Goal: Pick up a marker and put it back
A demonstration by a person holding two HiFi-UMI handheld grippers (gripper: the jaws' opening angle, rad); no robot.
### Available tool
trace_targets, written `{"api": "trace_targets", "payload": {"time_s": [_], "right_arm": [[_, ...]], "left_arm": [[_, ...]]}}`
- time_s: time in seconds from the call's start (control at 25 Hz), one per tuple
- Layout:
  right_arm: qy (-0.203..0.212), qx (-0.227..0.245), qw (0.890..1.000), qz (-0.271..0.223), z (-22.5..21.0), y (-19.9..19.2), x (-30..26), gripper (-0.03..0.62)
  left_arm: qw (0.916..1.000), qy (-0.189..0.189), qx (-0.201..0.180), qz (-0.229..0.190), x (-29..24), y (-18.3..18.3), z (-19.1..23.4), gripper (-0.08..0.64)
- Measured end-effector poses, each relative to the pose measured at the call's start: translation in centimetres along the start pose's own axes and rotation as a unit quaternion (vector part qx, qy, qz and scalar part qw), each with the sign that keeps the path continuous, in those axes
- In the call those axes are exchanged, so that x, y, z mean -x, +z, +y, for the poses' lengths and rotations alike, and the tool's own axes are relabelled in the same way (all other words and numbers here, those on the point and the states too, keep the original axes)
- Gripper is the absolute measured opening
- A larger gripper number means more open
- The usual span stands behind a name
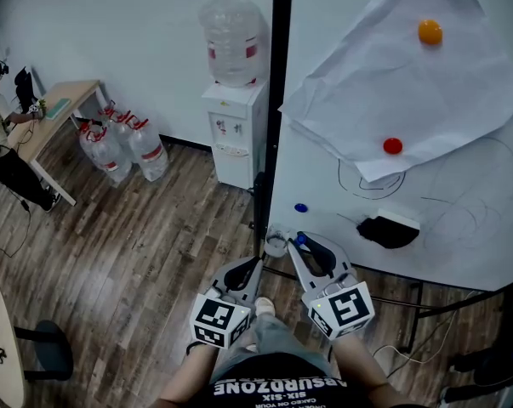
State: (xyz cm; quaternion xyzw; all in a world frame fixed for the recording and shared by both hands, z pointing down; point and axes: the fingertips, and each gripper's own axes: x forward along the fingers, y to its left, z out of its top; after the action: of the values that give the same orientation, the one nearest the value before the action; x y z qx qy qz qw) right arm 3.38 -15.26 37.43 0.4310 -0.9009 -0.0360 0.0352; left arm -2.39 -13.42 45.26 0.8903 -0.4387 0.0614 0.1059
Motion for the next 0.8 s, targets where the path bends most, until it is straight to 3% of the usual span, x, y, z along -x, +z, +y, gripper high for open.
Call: {"api": "trace_targets", "payload": {"time_s": [0.8], "right_arm": [[0.018,-0.004,1.0,0.024,-0.8,-1.7,-3.6,0.069]], "left_arm": [[0.9999,0.011,0.005,0.012,-0.9,0.2,2.4,0.008]]}}
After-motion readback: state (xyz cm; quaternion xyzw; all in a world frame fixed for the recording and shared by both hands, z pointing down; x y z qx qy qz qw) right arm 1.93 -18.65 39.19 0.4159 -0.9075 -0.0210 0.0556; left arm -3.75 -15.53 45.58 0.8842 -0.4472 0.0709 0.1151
